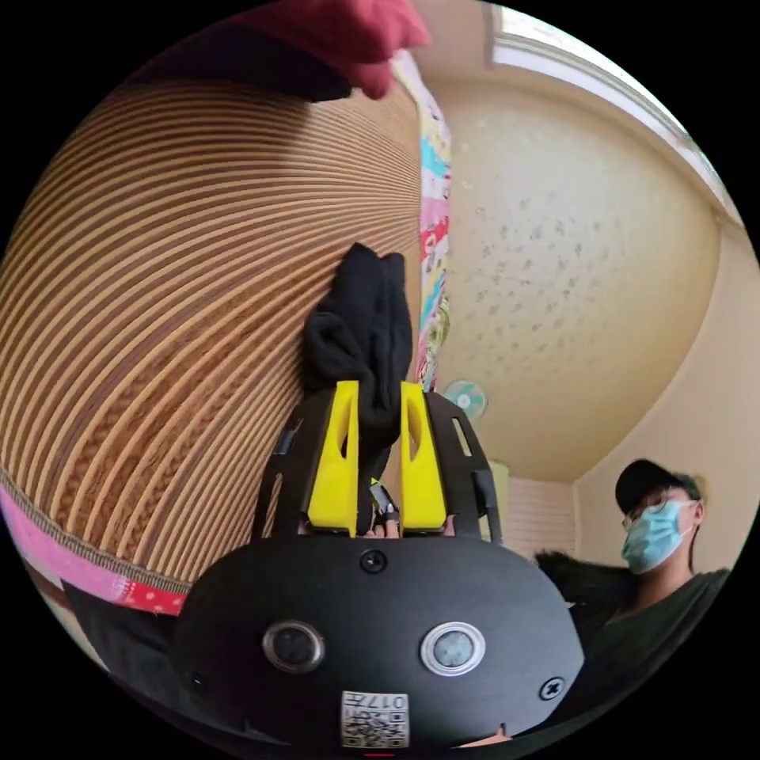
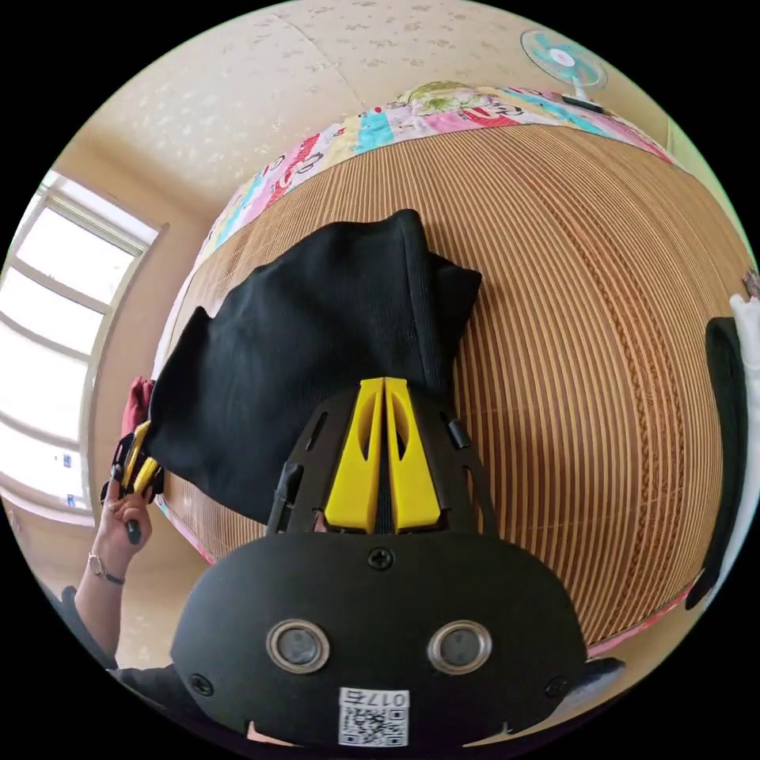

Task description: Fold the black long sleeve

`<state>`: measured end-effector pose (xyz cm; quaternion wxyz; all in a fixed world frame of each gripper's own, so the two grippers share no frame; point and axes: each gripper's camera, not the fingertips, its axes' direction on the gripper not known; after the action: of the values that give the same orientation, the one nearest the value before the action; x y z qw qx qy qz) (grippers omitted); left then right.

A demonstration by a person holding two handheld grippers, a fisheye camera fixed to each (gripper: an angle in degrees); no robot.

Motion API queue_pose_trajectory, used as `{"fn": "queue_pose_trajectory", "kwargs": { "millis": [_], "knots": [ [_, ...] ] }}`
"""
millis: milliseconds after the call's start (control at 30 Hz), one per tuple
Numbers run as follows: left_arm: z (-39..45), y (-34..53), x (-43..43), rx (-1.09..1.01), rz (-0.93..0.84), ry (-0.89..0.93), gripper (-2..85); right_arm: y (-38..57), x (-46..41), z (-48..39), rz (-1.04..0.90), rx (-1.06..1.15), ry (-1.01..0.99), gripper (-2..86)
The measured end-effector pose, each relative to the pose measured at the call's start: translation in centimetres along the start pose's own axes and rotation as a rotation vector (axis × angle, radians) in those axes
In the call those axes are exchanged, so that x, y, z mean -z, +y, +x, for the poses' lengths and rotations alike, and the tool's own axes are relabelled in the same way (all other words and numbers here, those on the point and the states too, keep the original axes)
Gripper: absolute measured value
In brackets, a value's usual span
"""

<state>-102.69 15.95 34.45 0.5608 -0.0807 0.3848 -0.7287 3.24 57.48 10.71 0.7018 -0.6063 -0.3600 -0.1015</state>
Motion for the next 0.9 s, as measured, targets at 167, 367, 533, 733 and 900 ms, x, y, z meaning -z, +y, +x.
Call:
{"fn": "queue_pose_trajectory", "kwargs": {
  "millis": [167,367,533,733,900],
  "knots": [
    [16.8,5.0,-11.9,-0.670,-0.313,-0.125,7.7,-1.7,2.7,0.2,-0.049,0.025,-0.007,0.6],
    [20.1,18.9,-26.5,-0.924,-0.749,-0.178,11.4,3.8,7.5,10.4,-0.052,-0.382,-0.318,3.5],
    [16.2,17.5,-24.0,-0.735,-0.480,-0.168,13.6,7.9,8.7,14.6,-0.134,-0.440,-0.584,10.7],
    [4.6,13.2,-25.4,-0.279,-0.551,-0.431,16.2,8.9,4.9,16.8,-0.173,-0.614,-0.993,21.6],
    [2.9,19.7,-29.5,-0.176,-0.813,-0.195,6.9,5.1,1.2,17.5,-0.038,-0.733,-1.320,23.7]
  ]
}}
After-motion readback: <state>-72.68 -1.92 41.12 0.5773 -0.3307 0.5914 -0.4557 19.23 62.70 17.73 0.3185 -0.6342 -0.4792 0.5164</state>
